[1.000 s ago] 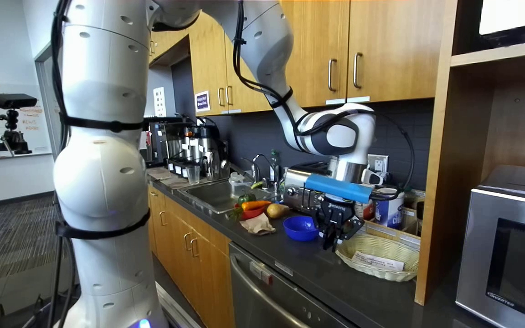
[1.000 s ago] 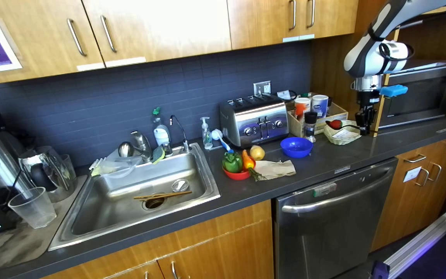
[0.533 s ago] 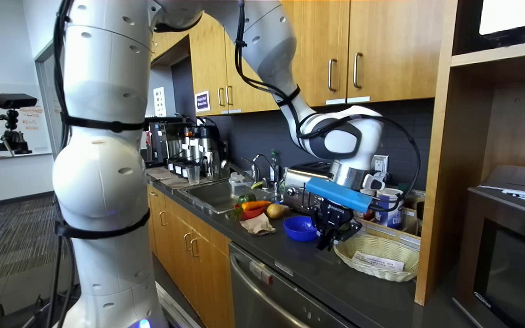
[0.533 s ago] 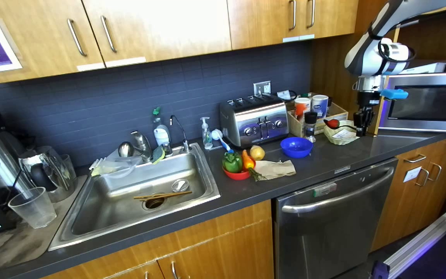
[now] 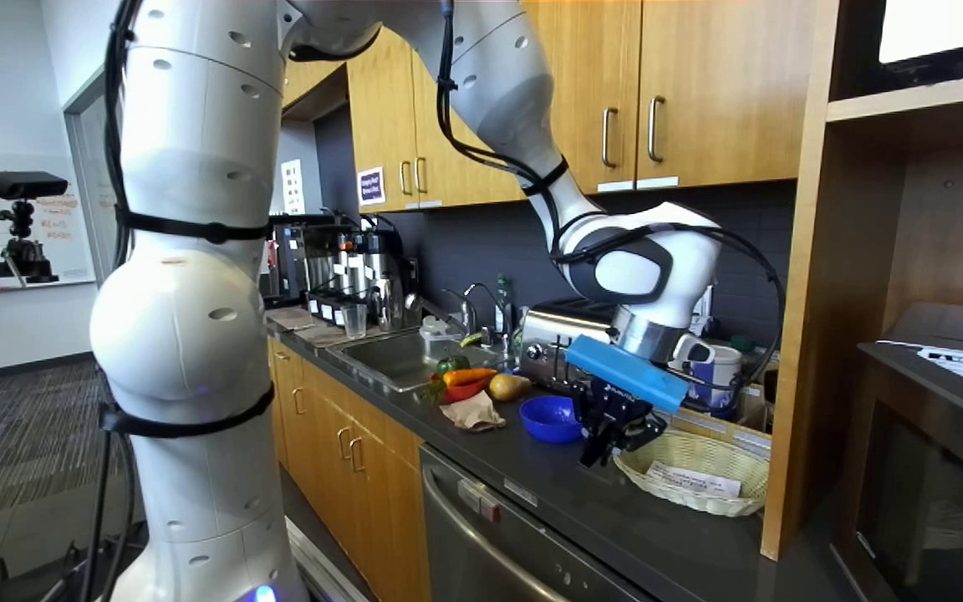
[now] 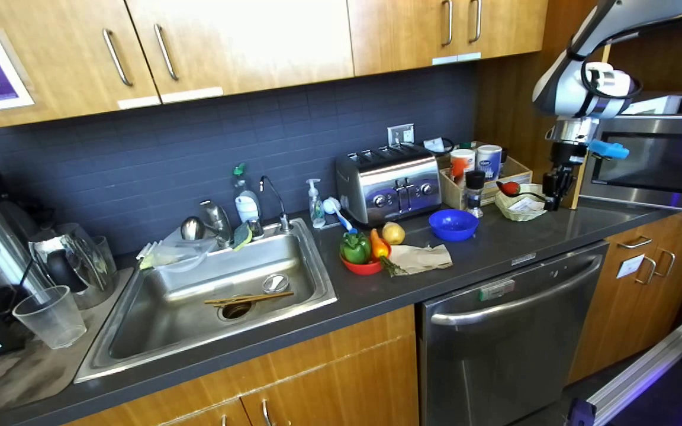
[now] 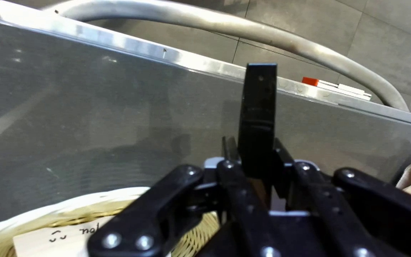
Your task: Scoop up the object in the blue bowl and put it into the weaved basket
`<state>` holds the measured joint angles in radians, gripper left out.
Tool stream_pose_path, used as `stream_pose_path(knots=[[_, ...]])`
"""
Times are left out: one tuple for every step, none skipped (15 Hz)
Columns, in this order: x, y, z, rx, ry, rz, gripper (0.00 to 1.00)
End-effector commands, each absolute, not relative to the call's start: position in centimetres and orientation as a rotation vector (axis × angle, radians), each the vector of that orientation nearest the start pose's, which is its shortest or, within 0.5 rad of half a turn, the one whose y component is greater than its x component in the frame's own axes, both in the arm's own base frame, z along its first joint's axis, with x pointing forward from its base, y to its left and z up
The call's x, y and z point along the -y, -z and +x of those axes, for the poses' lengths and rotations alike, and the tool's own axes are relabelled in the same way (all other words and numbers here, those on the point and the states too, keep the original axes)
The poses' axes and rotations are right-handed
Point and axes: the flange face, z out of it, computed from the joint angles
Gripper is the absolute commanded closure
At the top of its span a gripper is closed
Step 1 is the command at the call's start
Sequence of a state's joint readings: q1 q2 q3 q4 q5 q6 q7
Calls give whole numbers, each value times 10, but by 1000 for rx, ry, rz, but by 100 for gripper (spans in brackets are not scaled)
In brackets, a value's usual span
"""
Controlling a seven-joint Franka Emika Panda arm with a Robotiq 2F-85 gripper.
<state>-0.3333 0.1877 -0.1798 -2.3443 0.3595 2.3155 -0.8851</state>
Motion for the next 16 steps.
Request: stream_pose_path(knots=[[241, -239, 428, 148, 12, -2821, 94], [242, -238, 428, 138, 30, -2798, 94], [242, -236, 428, 129, 47, -2769, 94], [242, -234, 428, 116, 64, -2745, 94], [243, -231, 428, 106, 79, -2717, 94], [244, -229, 427, 101, 87, -2698, 94], [245, -226, 426, 95, 94, -2680, 94], [246, -223, 425, 89, 99, -2666, 94], [247, -222, 423, 85, 105, -2657, 94], [248, -220, 422, 83, 108, -2650, 94], [249, -218, 422, 79, 112, -2646, 94], [251, -217, 421, 76, 115, -2642, 94], [252, -216, 421, 67, 118, -2634, 94], [254, -215, 420, 54, 122, -2626, 94], [255, -214, 420, 43, 127, -2615, 94], [254, -212, 420, 41, 125, -2613, 94]])
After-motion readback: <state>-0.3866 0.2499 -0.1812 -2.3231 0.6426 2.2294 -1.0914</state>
